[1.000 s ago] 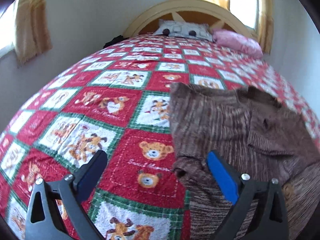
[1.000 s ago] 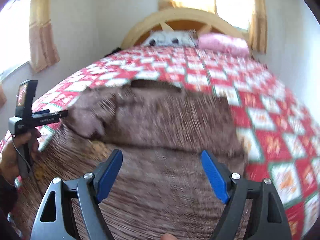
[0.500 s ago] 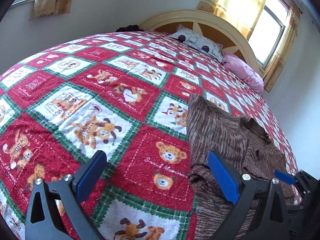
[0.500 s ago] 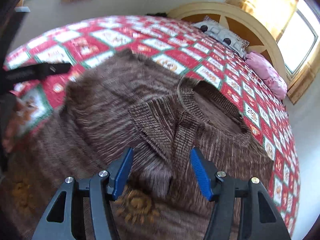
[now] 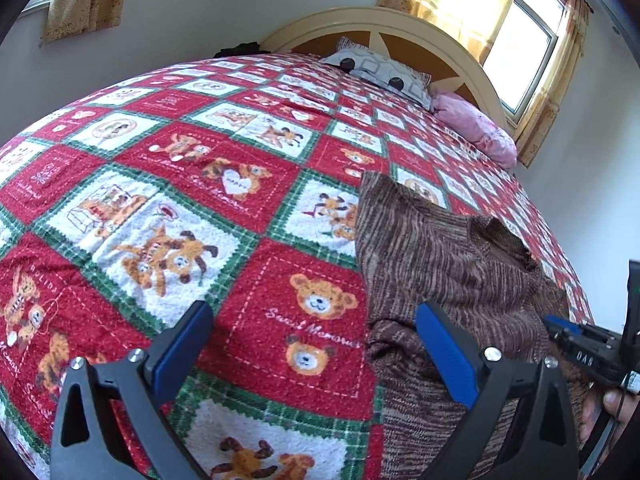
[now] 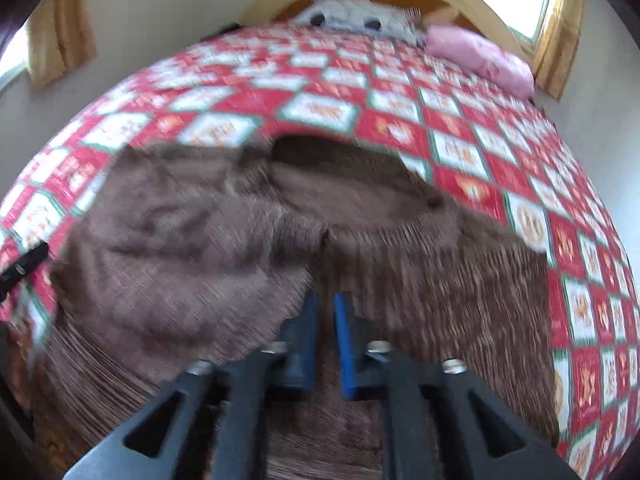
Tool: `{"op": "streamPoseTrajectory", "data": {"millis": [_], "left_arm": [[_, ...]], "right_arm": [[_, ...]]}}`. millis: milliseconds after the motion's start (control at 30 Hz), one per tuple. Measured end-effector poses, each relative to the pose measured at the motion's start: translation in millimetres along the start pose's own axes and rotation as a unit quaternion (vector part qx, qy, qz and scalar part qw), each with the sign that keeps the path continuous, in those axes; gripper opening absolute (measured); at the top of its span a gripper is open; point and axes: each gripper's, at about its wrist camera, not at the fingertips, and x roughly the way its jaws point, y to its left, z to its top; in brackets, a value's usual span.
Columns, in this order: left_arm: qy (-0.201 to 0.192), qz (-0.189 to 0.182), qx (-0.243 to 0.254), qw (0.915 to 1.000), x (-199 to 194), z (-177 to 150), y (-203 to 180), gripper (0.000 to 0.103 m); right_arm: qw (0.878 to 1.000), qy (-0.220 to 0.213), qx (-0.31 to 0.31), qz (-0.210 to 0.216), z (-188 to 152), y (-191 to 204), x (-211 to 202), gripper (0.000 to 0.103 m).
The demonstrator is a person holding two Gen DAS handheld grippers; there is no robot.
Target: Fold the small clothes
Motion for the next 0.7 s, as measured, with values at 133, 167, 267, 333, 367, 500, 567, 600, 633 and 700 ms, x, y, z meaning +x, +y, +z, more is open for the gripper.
{"op": "streamPoseTrajectory", "data": {"millis": [133,167,267,333,367,500,567,600,633,700], "left_arm": [[0.003,0.002,0.004,1.0000,1.5,-0.8,-2.2,0.103],[0.004,0.003,0.006,1.0000,1.9,-0.9,-3.1,0.103],[0.004,0.001,0.009,0.9999,2.1,-1.1,-4.1,0.103],[0.003,-0.004,0.004,1.0000,1.5,-1.0,-2.4,0.103],[0.002,-0.008,0.001,1.0000,0.9,-1.1,-1.5,0.103],[0.001,-0.016,-0.001,0.9999,0.3,-0.8,0.1,0.103],[0.002,-0.016,0.002,0.9999,0.4,-1.1,-1.3,0.103],[0.003,-0.014,0.005,0.9999,1.2,-1.3,-2.6,0.103],[0.005,-0.012,0.008,0.9999,1.8,-1.6,-4.1,0.103],[0.010,-0.006,0.016,0.9998,3.5,-1.8,-7.2,0.103]], "right_arm": [[0.999,-0.012,0.033,0.012,-15.7,-17.9,-9.4,0.051],[0.999,-0.018,0.041,0.027,-18.0,-19.8,-14.7,0.051],[0.991,-0.027,0.058,0.115,-22.6,-12.9,-28.5,0.051],[0.987,-0.004,0.055,0.154,-28.0,0.5,-27.0,0.051],[0.985,0.008,0.054,0.162,-31.0,6.5,-23.7,0.050],[0.989,0.000,0.039,0.143,-40.2,16.7,-25.5,0.004],[0.989,-0.014,0.046,0.141,-41.1,12.9,-34.7,0.002],[0.988,-0.017,0.050,0.148,-41.9,9.3,-39.0,0.002],[0.988,-0.015,0.048,0.148,-40.2,5.4,-38.2,0.003],[0.993,-0.007,0.027,0.119,-43.4,7.2,-33.8,0.002]]}}
